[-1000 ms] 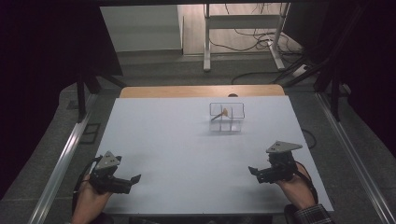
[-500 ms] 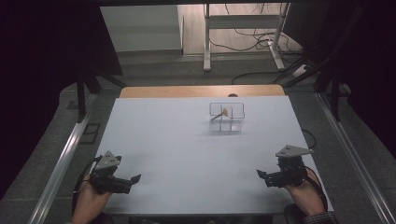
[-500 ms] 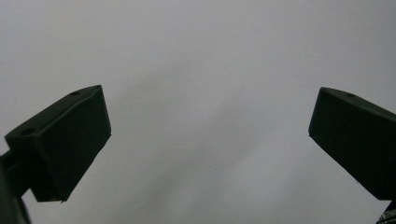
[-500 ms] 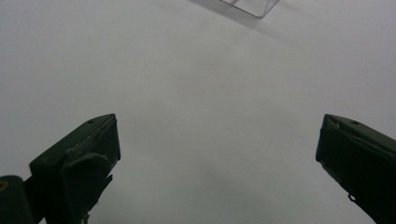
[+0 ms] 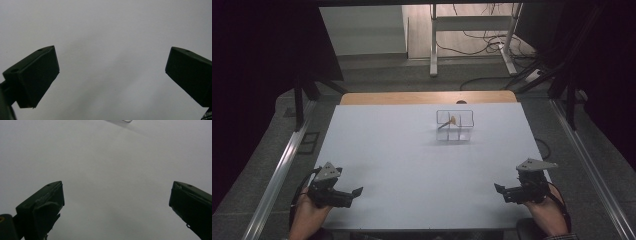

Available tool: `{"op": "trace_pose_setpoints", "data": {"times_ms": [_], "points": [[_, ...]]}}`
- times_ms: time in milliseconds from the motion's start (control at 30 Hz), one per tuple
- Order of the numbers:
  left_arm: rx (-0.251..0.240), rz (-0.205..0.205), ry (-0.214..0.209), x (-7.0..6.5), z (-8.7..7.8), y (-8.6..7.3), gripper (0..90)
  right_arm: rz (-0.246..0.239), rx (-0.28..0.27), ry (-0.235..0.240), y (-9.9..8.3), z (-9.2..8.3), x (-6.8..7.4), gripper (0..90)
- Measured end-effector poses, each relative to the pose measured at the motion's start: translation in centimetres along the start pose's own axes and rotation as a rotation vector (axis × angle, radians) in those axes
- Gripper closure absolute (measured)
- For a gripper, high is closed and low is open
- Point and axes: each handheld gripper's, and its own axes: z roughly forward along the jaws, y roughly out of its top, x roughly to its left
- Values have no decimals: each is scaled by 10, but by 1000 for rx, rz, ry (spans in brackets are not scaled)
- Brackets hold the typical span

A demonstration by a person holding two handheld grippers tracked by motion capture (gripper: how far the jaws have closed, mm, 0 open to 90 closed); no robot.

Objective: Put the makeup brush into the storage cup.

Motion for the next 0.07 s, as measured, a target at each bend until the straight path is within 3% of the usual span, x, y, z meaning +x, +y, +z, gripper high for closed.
{"op": "trace_pose_setpoints", "data": {"times_ms": [67], "points": [[1,0,0,0,1,1,0,0,5,1,0,1,0,0]]}}
